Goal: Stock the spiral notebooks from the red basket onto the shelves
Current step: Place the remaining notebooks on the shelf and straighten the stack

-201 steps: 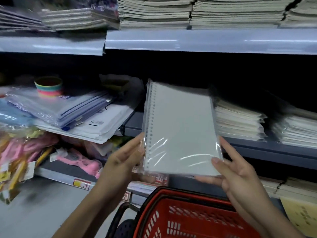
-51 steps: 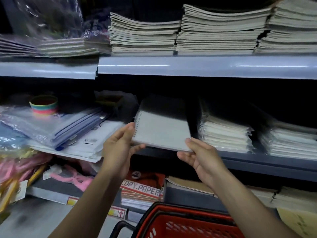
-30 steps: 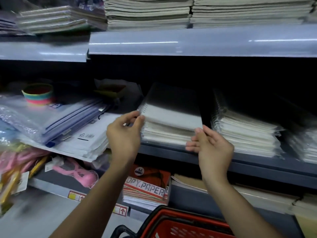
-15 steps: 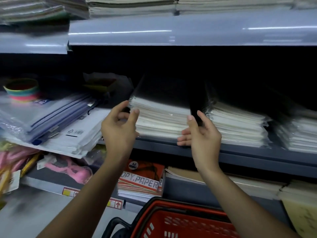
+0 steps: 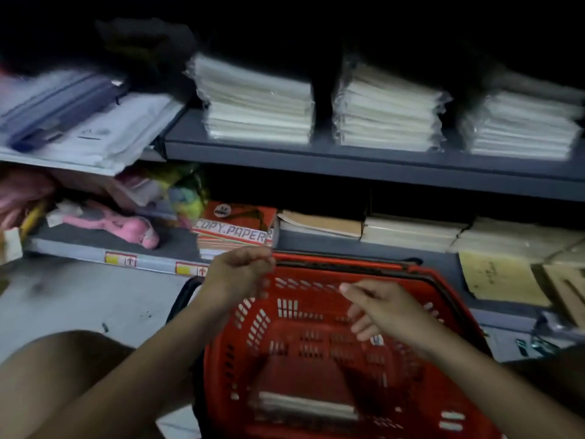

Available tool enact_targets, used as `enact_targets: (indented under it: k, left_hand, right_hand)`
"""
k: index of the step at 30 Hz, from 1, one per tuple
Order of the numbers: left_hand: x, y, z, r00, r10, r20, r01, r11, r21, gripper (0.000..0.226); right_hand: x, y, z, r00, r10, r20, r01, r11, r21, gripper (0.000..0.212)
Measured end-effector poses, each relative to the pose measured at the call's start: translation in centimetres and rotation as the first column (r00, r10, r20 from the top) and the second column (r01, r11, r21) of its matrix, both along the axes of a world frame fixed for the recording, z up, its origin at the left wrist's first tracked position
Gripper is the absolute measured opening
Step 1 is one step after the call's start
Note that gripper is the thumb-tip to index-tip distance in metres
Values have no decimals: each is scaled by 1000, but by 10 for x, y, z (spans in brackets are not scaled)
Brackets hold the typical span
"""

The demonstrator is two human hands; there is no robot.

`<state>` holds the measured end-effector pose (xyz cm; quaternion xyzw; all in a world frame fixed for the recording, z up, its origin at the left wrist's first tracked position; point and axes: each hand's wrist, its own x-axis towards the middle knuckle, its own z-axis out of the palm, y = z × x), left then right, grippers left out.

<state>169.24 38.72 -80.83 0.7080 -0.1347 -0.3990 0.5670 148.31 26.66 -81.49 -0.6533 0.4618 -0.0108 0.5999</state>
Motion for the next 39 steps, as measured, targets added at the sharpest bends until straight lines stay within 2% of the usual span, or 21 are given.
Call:
enact_targets:
  k: [3, 6, 9, 12, 14, 16, 18, 19, 25, 27, 29, 31, 32, 34, 35, 39]
  left_hand:
    - [-11, 12, -49, 990, -109, -87, 126, 967, 220, 15]
    - [-26, 15, -83, 975, -213, -59, 220, 896, 386, 17]
    - [-42, 14, -105, 937, -350, -18, 307, 795, 523, 13]
    - [-48, 20, -126, 819, -573, 0, 418, 597, 685, 14]
    - [-52, 29, -135, 781, -623, -34, 414, 476, 776, 18]
    - [-56, 35, -140, 718, -694, -52, 433, 388, 814, 31]
    - [-59, 36, -142, 706, -708, -30, 423, 388, 819, 39]
    - [-61, 35, -143, 727, -685, -36, 410, 392, 824, 42]
    - [-66, 36, -138, 690, -724, -12, 411, 378, 830, 39]
    - [-65, 41, -137, 692, -721, -29, 408, 358, 840, 34]
    - [-61, 47, -137, 778, -623, -83, 422, 420, 803, 26]
    - [-59, 53, -137, 879, -437, -191, 434, 565, 702, 18]
    - [-58, 57, -133, 900, -345, -267, 432, 626, 649, 20]
    - [-56, 62, -117, 899, -203, -388, 399, 744, 536, 26]
    - [-56, 65, -104, 897, -178, -405, 373, 795, 478, 21]
    - [-53, 87, -50, 885, -198, -421, 323, 912, 251, 17]
  right_hand:
    - [-25, 13, -47, 993, -27, -113, 36, 997, 73, 27]
    - [-29, 29, -85, 975, -49, -218, 43, 999, -30, 39]
    - [-23, 43, -108, 961, 34, -274, -35, 999, 0, 46]
    - [-26, 48, -131, 898, 150, -414, -148, 988, 36, 44]
    - [-32, 52, -144, 878, 141, -456, -113, 990, 88, 43]
    - [-36, 57, -149, 878, 118, -464, -45, 985, 166, 46]
    - [-36, 61, -148, 875, 151, -461, -49, 973, 226, 42]
    - [-35, 62, -149, 875, 162, -457, -56, 970, 238, 42]
    - [-29, 75, -143, 837, 146, -528, -101, 988, 114, 29]
    - [-29, 79, -139, 865, 106, -490, -56, 992, 115, 29]
    - [-32, 81, -132, 888, 59, -457, 10, 989, 146, 34]
    - [-38, 82, -122, 900, 3, -436, 86, 979, 184, 35]
    - [-41, 80, -122, 905, -24, -426, 129, 967, 220, 32]
    - [-46, 78, -111, 905, -74, -420, 217, 927, 305, 25]
    - [-48, 76, -103, 900, -89, -427, 258, 897, 358, 23]
    - [-59, 72, -68, 927, -135, -349, 326, 750, 576, 26]
